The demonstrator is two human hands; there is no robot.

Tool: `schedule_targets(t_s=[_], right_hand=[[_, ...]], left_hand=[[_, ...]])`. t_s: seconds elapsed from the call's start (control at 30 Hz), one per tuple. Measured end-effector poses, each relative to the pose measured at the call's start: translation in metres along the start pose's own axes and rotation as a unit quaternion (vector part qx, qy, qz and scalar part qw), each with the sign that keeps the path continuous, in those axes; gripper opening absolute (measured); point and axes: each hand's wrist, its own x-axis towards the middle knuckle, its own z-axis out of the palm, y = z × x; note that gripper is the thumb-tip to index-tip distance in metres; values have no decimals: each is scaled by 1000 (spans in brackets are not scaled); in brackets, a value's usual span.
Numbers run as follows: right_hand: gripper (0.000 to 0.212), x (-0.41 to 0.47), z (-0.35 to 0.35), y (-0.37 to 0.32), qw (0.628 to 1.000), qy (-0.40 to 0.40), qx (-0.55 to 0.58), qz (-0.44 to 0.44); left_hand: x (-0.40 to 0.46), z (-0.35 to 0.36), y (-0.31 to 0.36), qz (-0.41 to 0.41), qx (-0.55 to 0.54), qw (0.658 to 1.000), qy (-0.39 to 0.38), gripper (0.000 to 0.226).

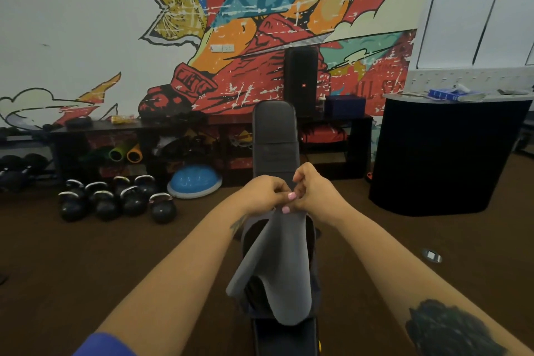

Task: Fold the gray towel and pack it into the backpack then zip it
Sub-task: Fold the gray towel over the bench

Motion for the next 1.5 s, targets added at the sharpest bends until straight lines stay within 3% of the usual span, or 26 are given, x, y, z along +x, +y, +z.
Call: schedule_targets(t_s=[0.17, 0.43, 0.67, 0.83, 0.93, 1.03, 1.17, 1.5], right_hand=[[56, 4, 2, 9, 999, -19, -19, 18], [31, 2, -8, 28, 982, -135, -105, 78], [46, 1, -10, 45, 970, -166, -121, 130], [51, 2, -12, 50, 981, -91, -67, 159], [32, 1, -16, 47, 988, -6, -7, 155], [29, 2, -19, 46, 977, 83, 127, 150], [3, 2, -20, 42, 950, 129, 248, 138], [8, 7, -18, 44, 923, 217, 287, 141]], left_hand=[[1, -9, -6, 21, 4, 998, 65, 18], [5, -37, -32, 12, -1, 981, 192, 12], [1, -53, -46, -8, -35, 960, 279, 15], [-2, -61, -52, -32, -49, 945, 321, 14], [-4, -63, -57, -39, -62, 937, 341, 17], [-7, -64, -62, -45, -79, 926, 365, 18], [-8, -65, -70, -59, -105, 916, 382, 13], [-12, -60, -84, -64, -147, 926, 343, 19]])
